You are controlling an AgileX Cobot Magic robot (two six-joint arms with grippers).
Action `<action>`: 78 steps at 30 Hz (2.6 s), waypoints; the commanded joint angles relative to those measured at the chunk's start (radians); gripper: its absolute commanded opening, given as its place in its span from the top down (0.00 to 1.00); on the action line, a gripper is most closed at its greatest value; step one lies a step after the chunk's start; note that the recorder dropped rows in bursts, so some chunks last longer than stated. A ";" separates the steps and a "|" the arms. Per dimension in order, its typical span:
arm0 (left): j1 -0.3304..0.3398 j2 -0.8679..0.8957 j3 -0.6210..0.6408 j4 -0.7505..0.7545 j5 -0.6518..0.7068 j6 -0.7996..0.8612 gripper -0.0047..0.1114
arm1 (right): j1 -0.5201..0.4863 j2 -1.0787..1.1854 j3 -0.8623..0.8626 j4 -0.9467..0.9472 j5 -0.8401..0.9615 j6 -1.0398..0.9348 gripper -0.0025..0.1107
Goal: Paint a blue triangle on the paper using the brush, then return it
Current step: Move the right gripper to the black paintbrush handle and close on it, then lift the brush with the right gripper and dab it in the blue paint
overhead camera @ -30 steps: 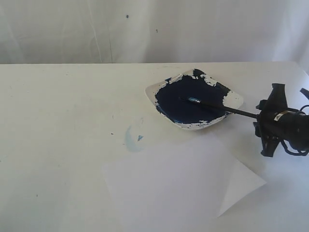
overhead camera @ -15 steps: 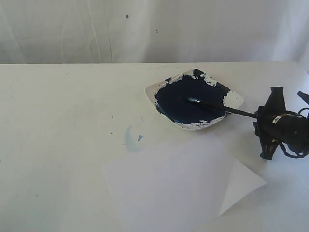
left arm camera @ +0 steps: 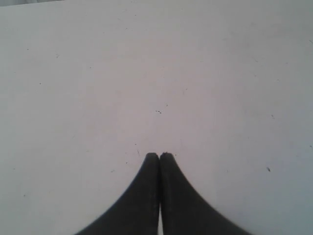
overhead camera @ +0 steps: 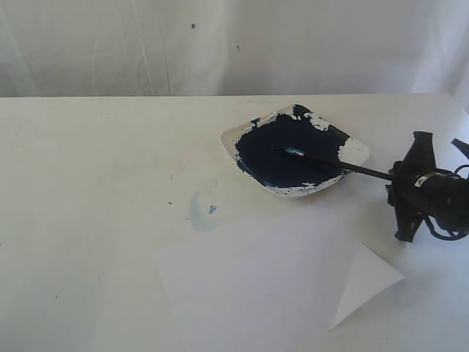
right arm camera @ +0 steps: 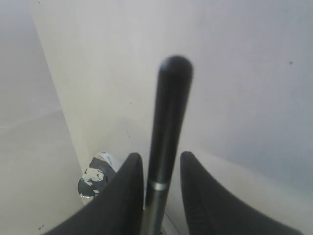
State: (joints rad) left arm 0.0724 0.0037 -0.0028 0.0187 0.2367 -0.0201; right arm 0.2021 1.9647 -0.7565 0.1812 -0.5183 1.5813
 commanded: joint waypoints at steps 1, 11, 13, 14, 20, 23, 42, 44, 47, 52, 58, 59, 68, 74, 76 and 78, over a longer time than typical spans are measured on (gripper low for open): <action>-0.003 -0.004 0.003 0.001 -0.004 -0.001 0.96 | -0.003 0.005 -0.001 0.007 -0.007 -0.008 0.75; -0.003 -0.004 0.003 0.001 -0.004 -0.001 0.96 | -0.003 0.023 -0.001 0.006 -0.009 -0.008 0.86; -0.003 -0.004 0.003 0.001 -0.004 -0.001 0.96 | -0.003 0.023 -0.001 0.006 -0.014 -0.008 0.87; -0.003 -0.004 0.003 0.001 -0.004 -0.001 0.96 | -0.003 0.023 -0.001 0.006 -0.017 -0.008 0.87; -0.003 -0.004 0.003 0.001 -0.004 -0.001 0.96 | -0.003 0.023 -0.001 0.013 -0.031 -0.008 0.87; -0.003 -0.004 0.003 0.001 -0.004 -0.001 0.96 | -0.003 0.023 -0.001 0.013 -0.056 -0.008 0.87; -0.003 -0.004 0.003 0.001 -0.004 -0.001 0.96 | -0.055 0.012 -0.001 -0.209 -0.650 -0.157 0.98; -0.003 -0.004 0.003 0.001 -0.004 -0.001 0.96 | -0.086 -0.003 -0.001 -0.296 -0.662 -0.265 0.98; -0.003 -0.004 0.003 0.001 -0.004 -0.001 0.96 | -0.125 -0.040 -0.001 -0.407 -0.695 -0.449 0.98; -0.003 -0.004 0.003 0.001 -0.004 -0.001 0.96 | -0.166 -0.130 -0.001 -0.520 -0.674 -0.534 0.98; -0.003 -0.004 0.003 0.001 -0.004 -0.001 0.96 | -0.183 -0.232 -0.067 -0.781 -0.496 -0.562 0.98; -0.003 -0.004 0.003 0.001 -0.004 -0.001 0.96 | -0.183 -0.244 -0.087 -0.831 -0.470 -0.570 0.98; -0.003 -0.004 0.003 0.001 -0.004 -0.001 0.96 | -0.183 -0.280 -0.229 -1.157 -0.416 -0.658 0.98; -0.003 -0.004 0.003 0.001 -0.004 -0.001 0.96 | -0.149 -0.280 -0.272 -1.196 -0.310 -0.749 0.98; -0.003 -0.004 0.003 0.001 -0.004 -0.001 0.96 | -0.135 -0.278 -0.283 -1.226 -0.267 -0.749 0.98; -0.003 -0.004 0.003 0.001 -0.004 -0.001 0.96 | -0.122 -0.276 -0.290 -1.236 -0.230 -0.747 0.98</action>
State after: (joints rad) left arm 0.0724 0.0037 -0.0028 0.0187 0.2367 -0.0201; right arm 0.0628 1.6923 -1.0332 -1.0330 -0.8004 0.8462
